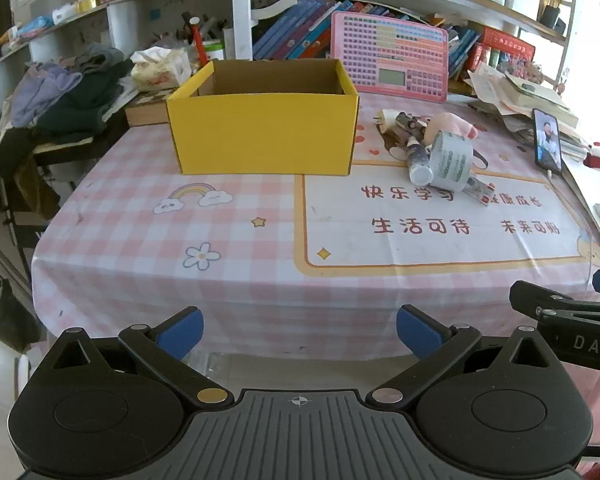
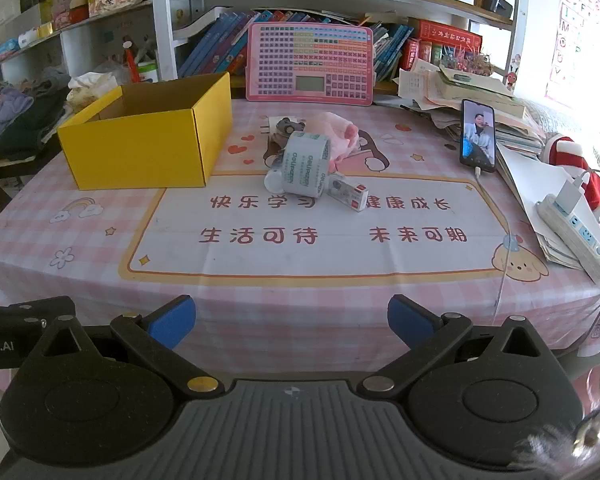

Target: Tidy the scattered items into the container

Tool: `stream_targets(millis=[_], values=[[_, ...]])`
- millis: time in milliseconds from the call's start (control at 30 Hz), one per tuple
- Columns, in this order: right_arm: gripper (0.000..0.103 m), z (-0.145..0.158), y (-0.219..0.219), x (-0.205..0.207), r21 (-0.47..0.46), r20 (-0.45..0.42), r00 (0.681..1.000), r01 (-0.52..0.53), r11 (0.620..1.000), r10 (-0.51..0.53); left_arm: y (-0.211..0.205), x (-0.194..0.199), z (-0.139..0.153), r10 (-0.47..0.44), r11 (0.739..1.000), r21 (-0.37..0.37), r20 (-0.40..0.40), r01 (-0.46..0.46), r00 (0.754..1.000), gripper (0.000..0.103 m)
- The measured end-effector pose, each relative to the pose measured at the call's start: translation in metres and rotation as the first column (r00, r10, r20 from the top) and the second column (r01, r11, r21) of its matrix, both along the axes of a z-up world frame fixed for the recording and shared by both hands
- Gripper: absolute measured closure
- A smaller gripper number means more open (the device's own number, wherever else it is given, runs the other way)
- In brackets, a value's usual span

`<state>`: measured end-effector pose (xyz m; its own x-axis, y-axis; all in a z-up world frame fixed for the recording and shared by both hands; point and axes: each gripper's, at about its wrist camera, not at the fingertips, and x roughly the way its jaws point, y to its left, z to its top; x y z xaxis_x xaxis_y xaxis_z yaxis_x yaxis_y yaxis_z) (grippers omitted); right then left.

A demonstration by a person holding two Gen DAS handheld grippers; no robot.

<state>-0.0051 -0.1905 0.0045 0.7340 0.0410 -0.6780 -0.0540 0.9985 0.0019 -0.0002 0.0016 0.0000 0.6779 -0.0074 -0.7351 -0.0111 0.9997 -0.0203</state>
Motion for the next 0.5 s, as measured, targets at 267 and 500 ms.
stream_targets(millis=[267, 500], values=[[0.000, 0.0036, 0.0056, -0.0011, -0.016, 0.018, 1.000, -0.024, 1.000, 0.024, -0.0008, -0.0004, 0.0024, -0.006, 1.000, 0.007, 0.009, 0.006, 1.000, 0.000], [0.000, 0.0043, -0.0006, -0.0009, 0.005, 0.022, 1.000, 0.007, 1.000, -0.008, 0.0020, 0.0003, 0.0052, 0.003, 1.000, 0.005, 0.024, -0.003, 1.000, 0.000]])
